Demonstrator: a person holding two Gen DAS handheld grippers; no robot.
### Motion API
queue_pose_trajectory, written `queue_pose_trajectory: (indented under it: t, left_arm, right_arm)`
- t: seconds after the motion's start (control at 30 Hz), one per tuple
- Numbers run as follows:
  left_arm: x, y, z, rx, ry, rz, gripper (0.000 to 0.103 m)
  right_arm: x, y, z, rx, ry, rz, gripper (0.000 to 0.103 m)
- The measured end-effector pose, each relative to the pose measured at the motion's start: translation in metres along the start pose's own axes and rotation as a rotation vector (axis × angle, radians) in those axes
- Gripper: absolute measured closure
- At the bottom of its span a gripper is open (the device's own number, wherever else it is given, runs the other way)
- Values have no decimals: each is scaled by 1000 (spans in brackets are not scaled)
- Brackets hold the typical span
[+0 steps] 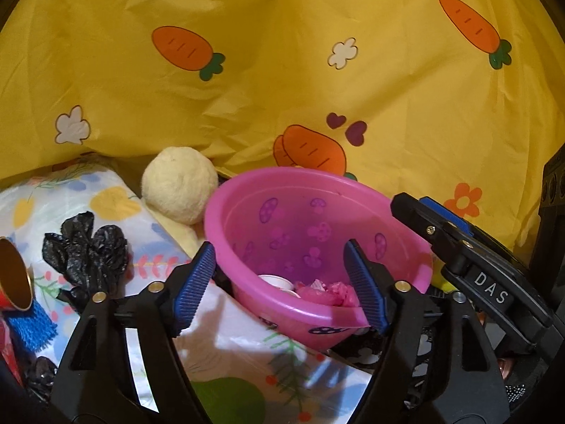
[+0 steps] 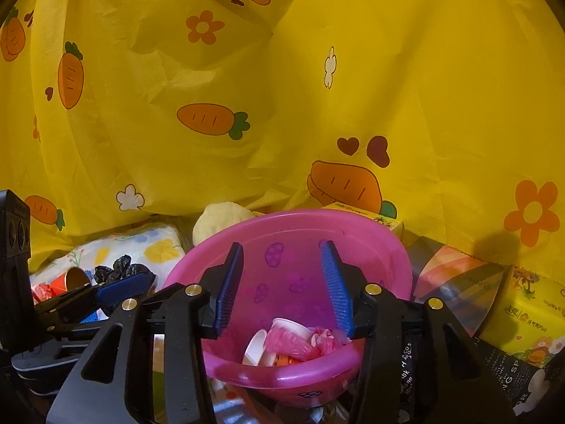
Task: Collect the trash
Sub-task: 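Withdraw both open tools from the bucket back toward the trash pile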
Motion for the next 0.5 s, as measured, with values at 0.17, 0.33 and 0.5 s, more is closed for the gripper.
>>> queue_pose_trajectory:
  t: [0.17,0.33,0.5]
  left_arm:
    - [1,-25,-26,-108,-30,38,15]
    - [7,-56,-46,-195,-66,68,14]
    - [15,-90,-57,-268,-88,101,12]
  right_arm:
    - [-1,-7,-3,-5,-4,16,39]
    - [1,-21,-15,-18,-35,34,22]
    - [8,-34,-28,-23,-66,34,14]
Point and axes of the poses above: each gripper's, at about its wrist camera, not at the fingertips, and y roughly the way its jaws point, z to its right, x to its underside, the point moved 9 cm from there along y, roughly the way its jaws point, and after that the axes turned 4 degrees about x, right-handed, at the moved point
